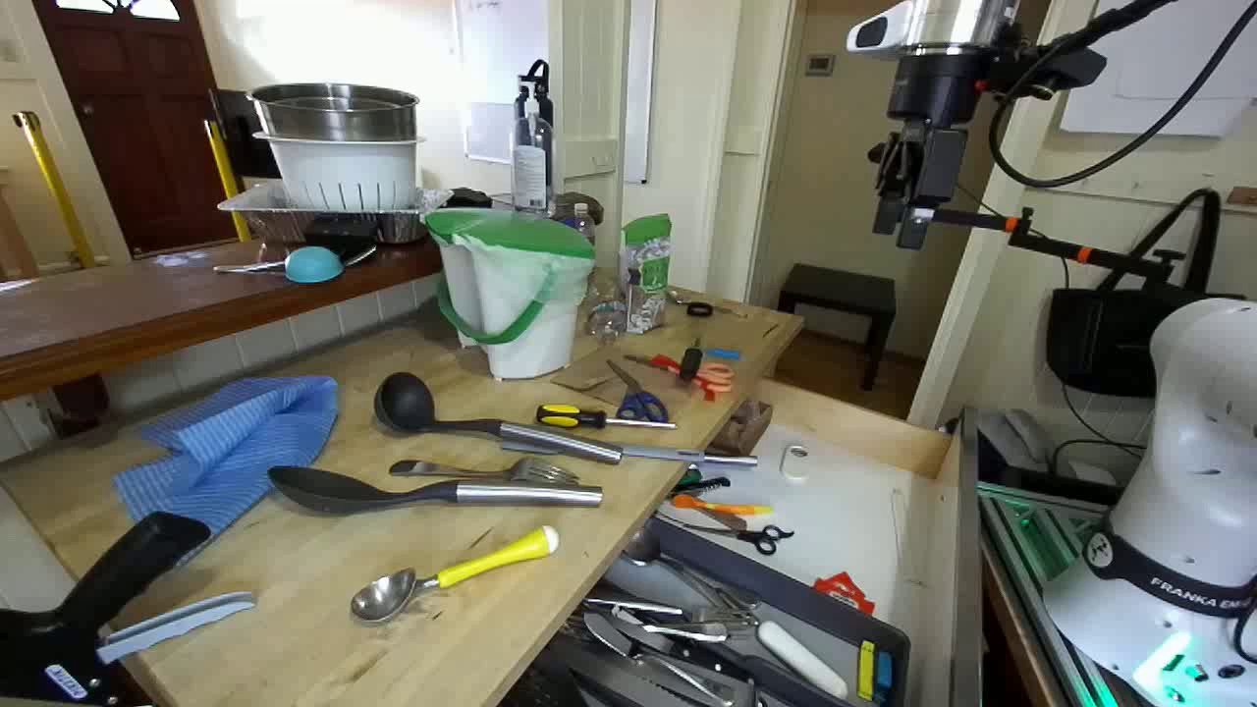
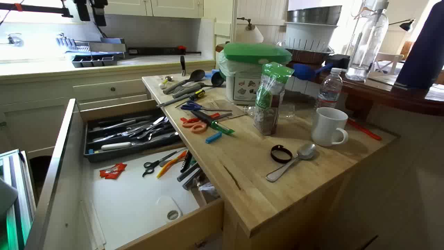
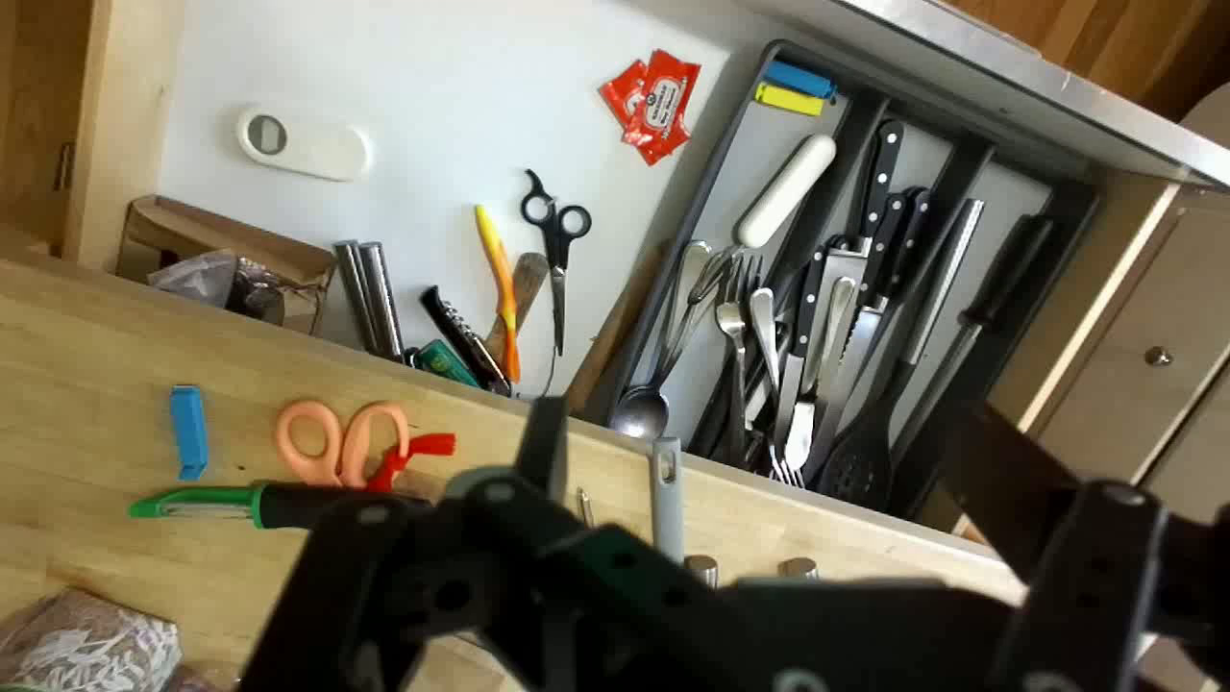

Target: Remove one serving spoon from the drawer

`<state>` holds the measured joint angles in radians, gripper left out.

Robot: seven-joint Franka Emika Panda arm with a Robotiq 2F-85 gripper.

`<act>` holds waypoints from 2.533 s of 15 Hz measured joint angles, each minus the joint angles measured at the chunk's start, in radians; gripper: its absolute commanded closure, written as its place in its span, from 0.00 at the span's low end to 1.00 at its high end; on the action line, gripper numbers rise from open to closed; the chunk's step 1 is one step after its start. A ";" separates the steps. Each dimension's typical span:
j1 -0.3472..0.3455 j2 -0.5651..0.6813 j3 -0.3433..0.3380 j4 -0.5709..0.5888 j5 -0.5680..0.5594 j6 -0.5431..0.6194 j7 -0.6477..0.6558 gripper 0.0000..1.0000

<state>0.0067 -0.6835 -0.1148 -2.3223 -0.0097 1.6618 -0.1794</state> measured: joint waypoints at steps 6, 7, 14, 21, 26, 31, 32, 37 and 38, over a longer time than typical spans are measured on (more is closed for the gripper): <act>0.000 0.000 0.000 0.000 0.000 0.000 0.000 0.00; 0.000 0.000 0.000 0.000 0.000 0.000 0.000 0.00; 0.000 0.000 0.000 0.000 0.000 0.000 0.000 0.00; 0.000 0.000 0.000 0.000 0.000 0.000 0.000 0.00; 0.000 0.000 0.000 0.000 0.000 0.000 0.000 0.00; 0.000 0.000 0.000 0.000 0.000 0.000 0.000 0.00; 0.000 0.000 0.000 0.000 0.000 0.000 0.000 0.00; 0.000 0.036 0.048 -0.026 0.007 0.101 0.095 0.00; 0.001 0.055 0.078 -0.041 0.019 0.155 0.143 0.00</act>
<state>0.0081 -0.6283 -0.0369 -2.3638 0.0097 1.8164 -0.0365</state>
